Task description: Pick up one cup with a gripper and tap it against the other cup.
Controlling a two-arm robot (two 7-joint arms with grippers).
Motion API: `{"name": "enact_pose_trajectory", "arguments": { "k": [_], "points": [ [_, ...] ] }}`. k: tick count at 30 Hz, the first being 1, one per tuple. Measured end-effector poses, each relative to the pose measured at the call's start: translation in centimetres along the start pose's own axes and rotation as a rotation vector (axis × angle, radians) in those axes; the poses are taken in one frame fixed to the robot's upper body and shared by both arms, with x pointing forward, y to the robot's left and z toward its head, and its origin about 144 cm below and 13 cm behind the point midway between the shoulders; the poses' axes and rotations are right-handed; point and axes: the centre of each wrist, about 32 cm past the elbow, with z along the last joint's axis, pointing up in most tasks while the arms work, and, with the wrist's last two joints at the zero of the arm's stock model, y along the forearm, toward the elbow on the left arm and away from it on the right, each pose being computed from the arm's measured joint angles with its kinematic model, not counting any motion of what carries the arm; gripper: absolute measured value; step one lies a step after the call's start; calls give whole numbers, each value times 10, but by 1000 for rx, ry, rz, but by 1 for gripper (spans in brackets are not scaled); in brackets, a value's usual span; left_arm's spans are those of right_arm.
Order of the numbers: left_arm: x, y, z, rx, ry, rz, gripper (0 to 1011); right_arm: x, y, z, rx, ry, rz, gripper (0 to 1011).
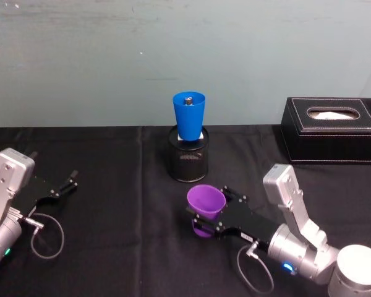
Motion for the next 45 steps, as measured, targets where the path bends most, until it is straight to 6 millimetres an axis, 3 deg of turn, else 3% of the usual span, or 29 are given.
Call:
{"name": "enact_pose_trajectory", "arguments": {
  "k": [13,24,45],
  "points": [
    [0,0,0,0,0,0,1000,7,-10,75,30,-1,14,747],
    [0,0,0,0,0,0,1000,7,-17,106,36,6,31,747],
    [0,0,0,0,0,0,1000,7,-16,102,35,7,28,748]
  ]
}}
